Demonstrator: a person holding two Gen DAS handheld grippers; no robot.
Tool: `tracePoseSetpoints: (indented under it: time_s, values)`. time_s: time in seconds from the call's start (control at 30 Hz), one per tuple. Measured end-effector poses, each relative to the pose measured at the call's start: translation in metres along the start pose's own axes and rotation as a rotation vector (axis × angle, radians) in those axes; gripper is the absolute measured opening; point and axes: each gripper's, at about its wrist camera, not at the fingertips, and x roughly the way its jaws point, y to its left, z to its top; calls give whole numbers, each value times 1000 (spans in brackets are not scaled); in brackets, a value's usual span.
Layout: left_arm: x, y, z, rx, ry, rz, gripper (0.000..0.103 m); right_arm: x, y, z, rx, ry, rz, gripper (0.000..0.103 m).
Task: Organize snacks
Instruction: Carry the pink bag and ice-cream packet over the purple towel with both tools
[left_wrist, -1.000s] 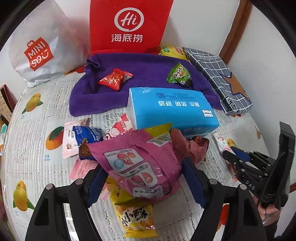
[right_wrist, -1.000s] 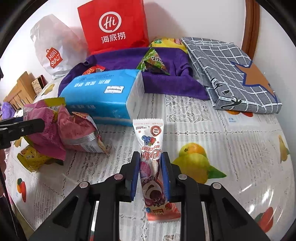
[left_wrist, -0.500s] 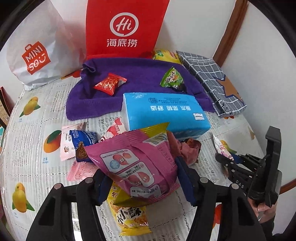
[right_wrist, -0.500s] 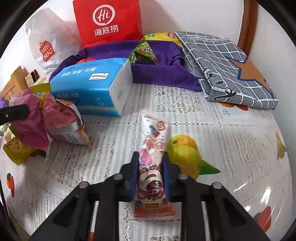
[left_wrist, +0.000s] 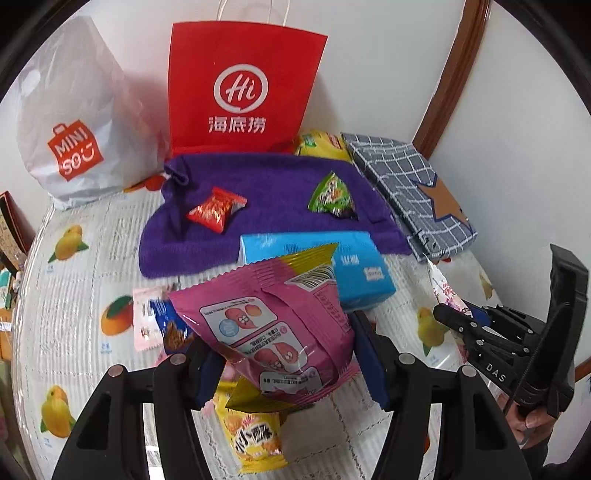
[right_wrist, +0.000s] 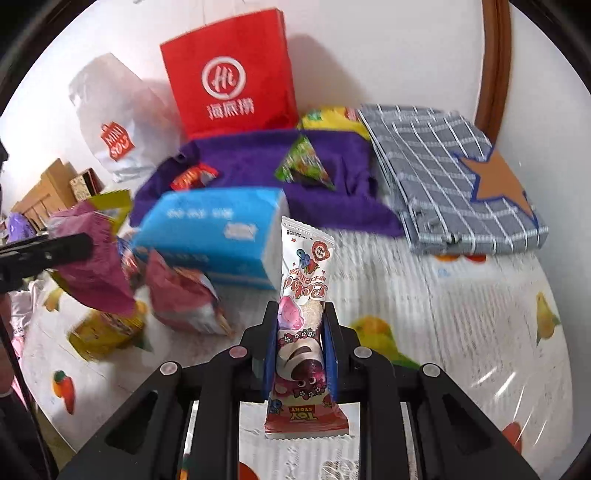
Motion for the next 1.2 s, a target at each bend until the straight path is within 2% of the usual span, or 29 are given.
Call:
tracePoseSetpoints:
  time_s: [0.27, 0.37, 0.7, 0.93, 1.2]
  values:
    - [-4, 1, 39, 23, -41, 19, 61, 1, 12, 63, 22, -23, 43, 22]
    - [-3, 4, 53, 24, -54, 22, 61, 3, 14, 87, 11, -60, 23, 22]
    - [25, 29, 103, 10, -56, 65, 61, 33, 30, 163, -35, -120, 19, 22]
    - [49, 46, 130, -7, -56, 53, 61, 60, 38, 193, -43, -126, 43, 22]
    - [92, 54, 151, -2, -30, 19, 61, 97, 22, 197, -36, -75, 16, 22]
